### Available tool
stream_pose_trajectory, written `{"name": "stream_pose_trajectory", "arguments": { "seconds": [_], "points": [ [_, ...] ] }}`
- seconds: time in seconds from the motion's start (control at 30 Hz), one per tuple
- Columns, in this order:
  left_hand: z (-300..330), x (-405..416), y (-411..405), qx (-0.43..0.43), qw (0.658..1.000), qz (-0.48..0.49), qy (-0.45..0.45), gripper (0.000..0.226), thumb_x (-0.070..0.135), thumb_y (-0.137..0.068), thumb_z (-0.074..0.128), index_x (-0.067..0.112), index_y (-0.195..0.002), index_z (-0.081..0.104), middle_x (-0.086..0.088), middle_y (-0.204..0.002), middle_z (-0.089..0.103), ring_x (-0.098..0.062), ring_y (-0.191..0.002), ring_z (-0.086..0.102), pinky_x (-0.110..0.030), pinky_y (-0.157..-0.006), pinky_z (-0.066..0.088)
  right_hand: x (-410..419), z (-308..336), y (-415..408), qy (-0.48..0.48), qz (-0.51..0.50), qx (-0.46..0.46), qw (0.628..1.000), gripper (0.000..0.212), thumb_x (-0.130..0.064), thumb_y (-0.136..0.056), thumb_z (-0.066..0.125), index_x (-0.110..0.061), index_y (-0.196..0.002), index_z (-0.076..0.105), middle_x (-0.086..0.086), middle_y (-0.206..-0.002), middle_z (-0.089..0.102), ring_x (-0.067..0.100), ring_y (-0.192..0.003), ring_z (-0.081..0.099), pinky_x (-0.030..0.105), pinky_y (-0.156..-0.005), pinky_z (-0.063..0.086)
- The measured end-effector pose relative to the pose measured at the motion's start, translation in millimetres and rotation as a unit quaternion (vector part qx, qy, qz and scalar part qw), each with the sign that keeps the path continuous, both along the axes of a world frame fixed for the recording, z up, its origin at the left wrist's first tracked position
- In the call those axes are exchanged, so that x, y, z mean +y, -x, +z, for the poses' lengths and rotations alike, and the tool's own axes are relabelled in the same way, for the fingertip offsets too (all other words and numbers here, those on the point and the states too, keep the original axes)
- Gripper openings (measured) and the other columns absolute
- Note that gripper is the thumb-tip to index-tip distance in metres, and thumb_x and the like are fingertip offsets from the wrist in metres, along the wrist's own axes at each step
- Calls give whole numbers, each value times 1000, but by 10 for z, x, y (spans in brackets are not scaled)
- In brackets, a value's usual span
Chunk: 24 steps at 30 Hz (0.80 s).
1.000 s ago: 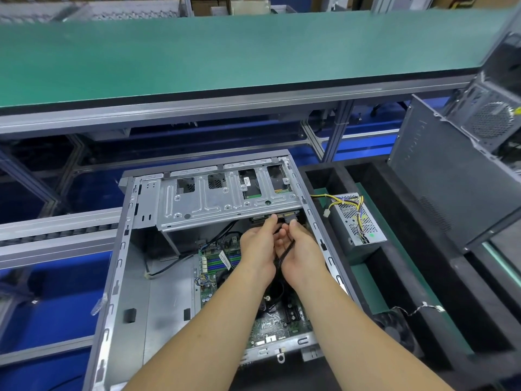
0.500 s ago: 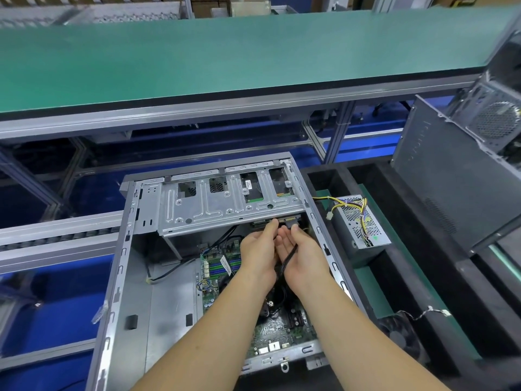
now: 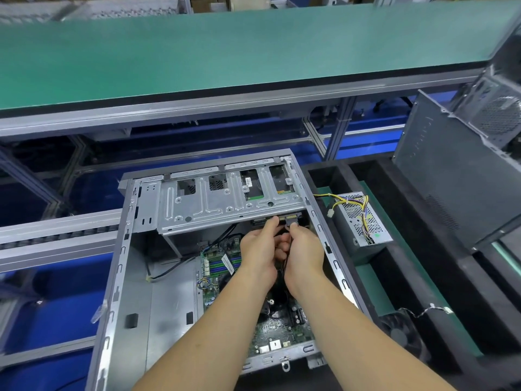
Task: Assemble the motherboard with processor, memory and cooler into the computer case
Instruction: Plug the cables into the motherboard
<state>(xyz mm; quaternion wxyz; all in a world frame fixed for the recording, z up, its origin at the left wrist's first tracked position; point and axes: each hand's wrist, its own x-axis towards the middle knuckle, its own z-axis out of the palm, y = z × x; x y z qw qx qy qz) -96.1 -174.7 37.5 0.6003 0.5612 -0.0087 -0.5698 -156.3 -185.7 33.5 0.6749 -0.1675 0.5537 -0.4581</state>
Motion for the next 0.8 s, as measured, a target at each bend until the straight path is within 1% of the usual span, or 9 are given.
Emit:
{"name": "stream_pose_trajectory", "arguments": {
  "seconds": [0.07,0.13,0.23,0.37,0.43,0.5,0.57,0.67,0.8],
  "points": [
    [-9,0,1,2,1000,7,0,18,20,-88,75,8,-81,63,-6,-66,73,-14,-54,61,-28,-51,46,2,5,9,-3,-23,-21,1000,16,-15,-104,52,-12,-90,60,-3,-54,49,8,-44,41,24,-45,32],
    [-15,-3,-2,-4,1000,10,0,19,20,-87,76,10,-78,63,-5,-73,75,-16,-63,64,-30,-55,47,-7,7,10,0,-24,-11,1000,15,-16,-104,52,-13,-95,62,-4,-55,48,7,-44,42,23,-45,33],
    [-28,-3,-2,-12,1000,9,1,19,20,-87,76,12,-77,62,-7,-81,76,-17,-68,65,-29,-55,48,-3,3,6,12,-5,17,1000,14,-15,-104,52,-12,-97,63,-3,-60,47,8,-48,42,23,-45,35],
    [-39,-6,1,-15,1000,9,3,19,19,-87,76,10,-77,63,-10,-85,76,-21,-76,67,-35,-68,52,8,16,8,17,-8,13,1000,13,-16,-104,54,-12,-97,63,-2,-64,47,6,-47,43,21,-44,37],
    [-41,-6,-1,-14,1000,6,2,18,20,-87,75,10,-77,64,-8,-80,76,-21,-73,65,-35,-68,52,13,24,11,15,-12,-4,1000,12,-16,-104,54,-11,-97,63,-1,-64,48,5,-46,44,21,-44,37],
    [-36,-1,1,-14,1000,2,3,18,21,-88,75,9,-78,65,-5,-72,74,-18,-65,62,-33,-64,50,12,30,17,12,-15,-19,1000,12,-15,-104,54,-11,-98,63,-1,-64,47,6,-46,43,22,-45,35],
    [-37,1,1,-15,1000,1,6,18,21,-88,75,9,-79,66,-3,-67,73,-17,-61,60,-32,-62,49,12,32,22,10,-14,-17,1000,13,-14,-104,53,-11,-97,63,-1,-64,46,8,-49,41,23,-47,33],
    [-46,7,-2,-17,1000,3,7,18,22,-87,75,9,-80,66,-4,-70,74,-17,-65,63,-33,-65,50,16,36,23,10,-21,-52,998,12,-13,-105,52,-9,-98,61,-1,-63,45,9,-51,37,23,-47,31],
    [-43,16,-7,-17,1000,-4,9,18,22,-88,75,9,-80,65,-6,-70,72,-14,-57,59,-29,-59,48,11,33,23,12,-26,-90,996,11,-12,-105,51,-8,-99,59,0,-63,43,10,-52,35,22,-45,31]
  ]
}}
